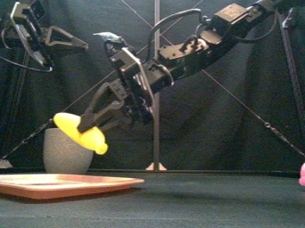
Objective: Pick the banana then place it on the pink plate
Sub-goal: Drop banana on the pink plate and return to neutral
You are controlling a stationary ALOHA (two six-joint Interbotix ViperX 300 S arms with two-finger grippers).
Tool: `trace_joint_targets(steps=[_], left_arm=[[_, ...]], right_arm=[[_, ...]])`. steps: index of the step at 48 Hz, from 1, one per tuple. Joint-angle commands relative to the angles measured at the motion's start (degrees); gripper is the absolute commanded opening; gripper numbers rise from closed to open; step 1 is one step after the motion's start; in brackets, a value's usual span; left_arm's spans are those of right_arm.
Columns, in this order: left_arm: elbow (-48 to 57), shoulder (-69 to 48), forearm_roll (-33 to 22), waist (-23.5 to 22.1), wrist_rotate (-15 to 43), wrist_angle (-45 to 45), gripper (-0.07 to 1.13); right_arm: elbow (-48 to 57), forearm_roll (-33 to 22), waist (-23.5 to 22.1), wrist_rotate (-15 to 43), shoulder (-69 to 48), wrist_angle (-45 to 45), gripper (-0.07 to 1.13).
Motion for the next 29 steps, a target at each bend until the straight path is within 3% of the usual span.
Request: trace_joint_targets(steps=[1,11,22,29], left_arm=[[-1.2,0.0,0.2,0.2,0.1,-0.5,-0.01],[-1.1,0.0,0.2,0.2,0.0,-0.5,-0.01],[-1.0,0.0,0.3,0.2,0.0,-0.2,-0.01],[-0.4,0.0,0.1,0.2,0.0,-0.1,-0.01]], right_arm=[[-2.5,0.2,-0.4,0.0,-0.7,0.9,0.67],[-3.2,-0.1,-0.4,0.0,-0.3,1.1,0.91],[-1.5,-0.4,-0.4,-0.2,-2.6,0.5,0.91],[3.8,-0.7,-0.5,-0.2,-6.9,-5.3,0.91]])
